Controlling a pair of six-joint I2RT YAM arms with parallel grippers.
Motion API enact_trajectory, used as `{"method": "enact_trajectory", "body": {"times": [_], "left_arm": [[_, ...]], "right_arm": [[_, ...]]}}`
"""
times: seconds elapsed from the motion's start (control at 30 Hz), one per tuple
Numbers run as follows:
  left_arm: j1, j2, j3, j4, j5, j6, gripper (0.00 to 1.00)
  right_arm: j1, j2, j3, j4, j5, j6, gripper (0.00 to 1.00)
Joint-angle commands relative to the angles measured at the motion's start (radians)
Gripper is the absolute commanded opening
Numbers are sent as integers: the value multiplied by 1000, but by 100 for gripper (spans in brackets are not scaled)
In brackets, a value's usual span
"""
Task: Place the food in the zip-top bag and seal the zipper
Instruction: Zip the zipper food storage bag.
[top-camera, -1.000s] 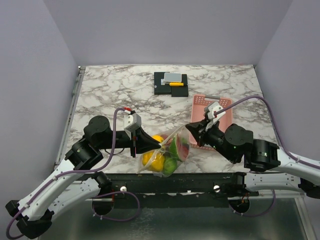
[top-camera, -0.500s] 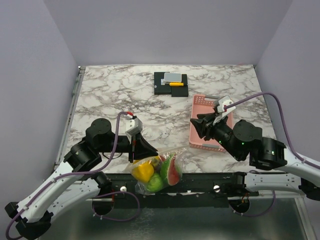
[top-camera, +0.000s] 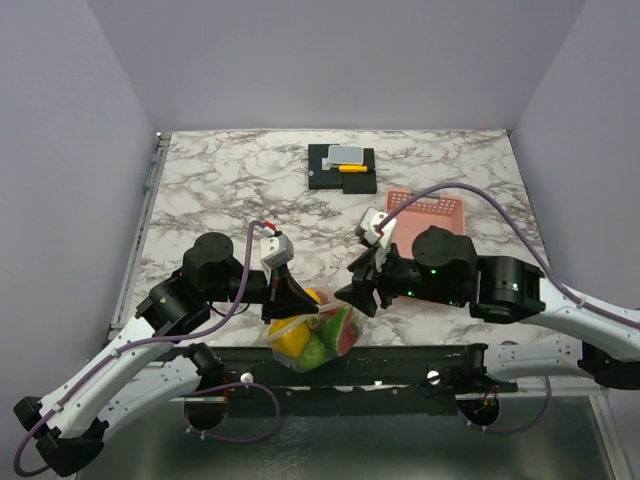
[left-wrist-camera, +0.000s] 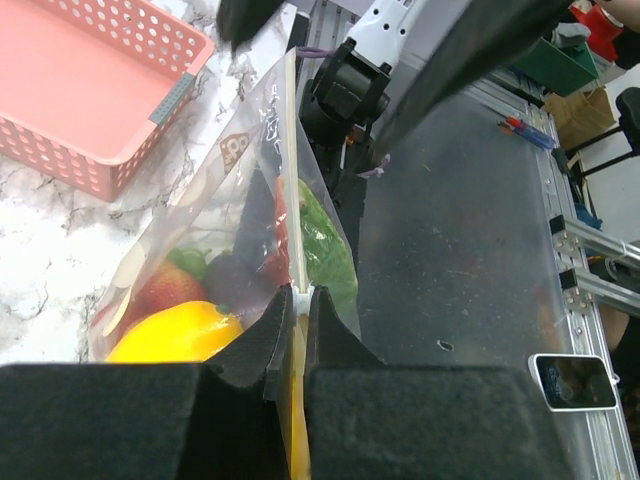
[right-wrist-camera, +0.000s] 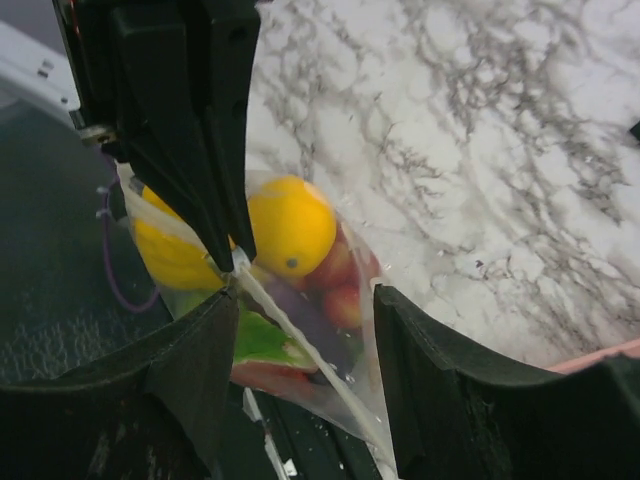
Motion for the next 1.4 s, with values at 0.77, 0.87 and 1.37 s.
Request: {"method": "enact_trajectory", "body": {"times": [0.77,0.87,1.37], "left_arm": [[-3,3,101,14,90,-6,0],[-4,6,109,15,94,-7,0],[-4,7,131,-66,88,51,0]], "right_arm": [[-2,189,-27,-71,-380,-95,45],[-2,187,-38,-67,-384,-93,27],[-2,81,-61,-161,-55,27,1]]}}
